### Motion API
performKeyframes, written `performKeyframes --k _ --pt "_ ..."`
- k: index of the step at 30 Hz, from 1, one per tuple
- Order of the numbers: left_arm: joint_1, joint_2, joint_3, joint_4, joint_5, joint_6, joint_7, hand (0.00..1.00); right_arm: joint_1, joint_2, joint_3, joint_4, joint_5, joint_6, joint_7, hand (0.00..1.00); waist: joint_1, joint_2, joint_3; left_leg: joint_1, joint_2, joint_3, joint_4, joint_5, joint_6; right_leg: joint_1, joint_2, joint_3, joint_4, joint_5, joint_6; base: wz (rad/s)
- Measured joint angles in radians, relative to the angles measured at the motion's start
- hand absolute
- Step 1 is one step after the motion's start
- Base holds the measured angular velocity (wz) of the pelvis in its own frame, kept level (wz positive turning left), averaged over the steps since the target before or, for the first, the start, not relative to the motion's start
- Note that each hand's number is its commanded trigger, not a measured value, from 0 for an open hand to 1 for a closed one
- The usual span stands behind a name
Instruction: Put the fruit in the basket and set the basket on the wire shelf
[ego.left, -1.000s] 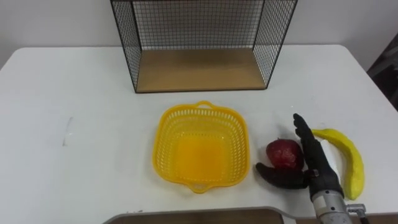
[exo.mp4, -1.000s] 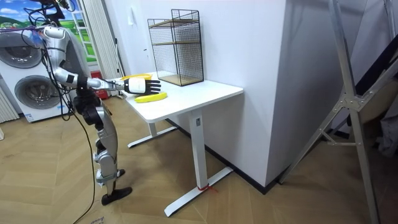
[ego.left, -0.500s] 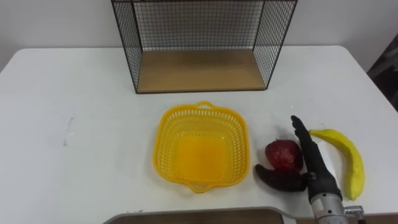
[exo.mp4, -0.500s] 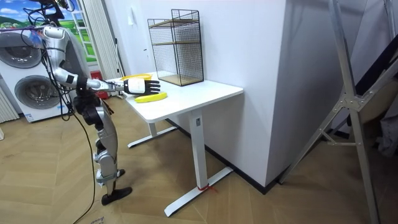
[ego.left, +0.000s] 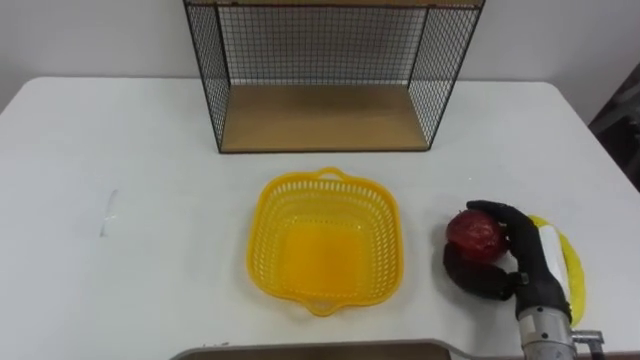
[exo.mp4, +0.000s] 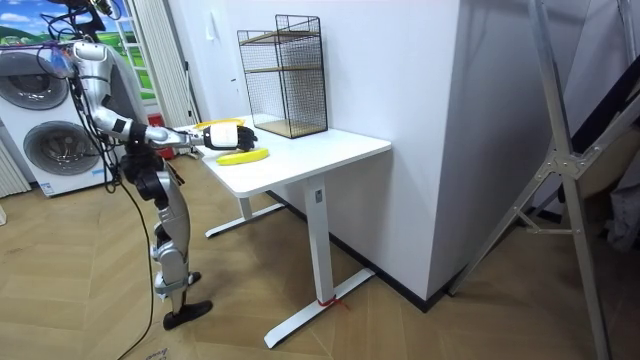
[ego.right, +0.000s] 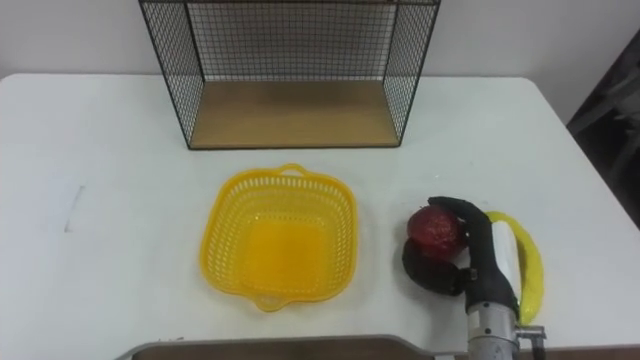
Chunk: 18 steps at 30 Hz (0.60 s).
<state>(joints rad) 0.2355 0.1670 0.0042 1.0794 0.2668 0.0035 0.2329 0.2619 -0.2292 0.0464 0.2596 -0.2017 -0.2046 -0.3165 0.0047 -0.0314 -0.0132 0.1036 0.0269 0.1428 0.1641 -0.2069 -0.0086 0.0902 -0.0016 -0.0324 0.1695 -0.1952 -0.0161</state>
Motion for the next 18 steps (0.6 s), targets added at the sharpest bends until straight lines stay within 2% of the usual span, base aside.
performKeyframes --k 8,14,18 --pt "-0.003 0.0 0.0 -0.001 0.0 0.001 -0.001 0.0 -0.001 0.019 -0.001 -0.019 0.009 0.018 -0.01 1.0 0.0 -0.001 0.0008 -0.003 0.001 0.002 -0.002 -0.003 0.0 -0.003 0.002 0.003 0.0 0.0 0.0 0.0" --pt "0.005 0.0 0.0 -0.004 0.002 0.001 -0.001 0.0 -0.006 0.041 -0.009 -0.041 0.098 0.029 -0.007 1.0 0.002 0.003 0.0015 -0.004 0.004 0.004 0.0 -0.005 -0.002 -0.005 0.004 0.003 -0.001 0.001 -0.001 0.0" --pt "0.01 0.0 0.0 0.002 0.005 0.0 -0.005 0.0 -0.006 0.041 -0.022 -0.066 0.155 0.036 0.02 1.0 0.002 0.009 0.0047 -0.005 0.006 0.004 0.0 -0.005 -0.003 -0.007 0.006 0.001 0.002 0.001 -0.002 0.0"
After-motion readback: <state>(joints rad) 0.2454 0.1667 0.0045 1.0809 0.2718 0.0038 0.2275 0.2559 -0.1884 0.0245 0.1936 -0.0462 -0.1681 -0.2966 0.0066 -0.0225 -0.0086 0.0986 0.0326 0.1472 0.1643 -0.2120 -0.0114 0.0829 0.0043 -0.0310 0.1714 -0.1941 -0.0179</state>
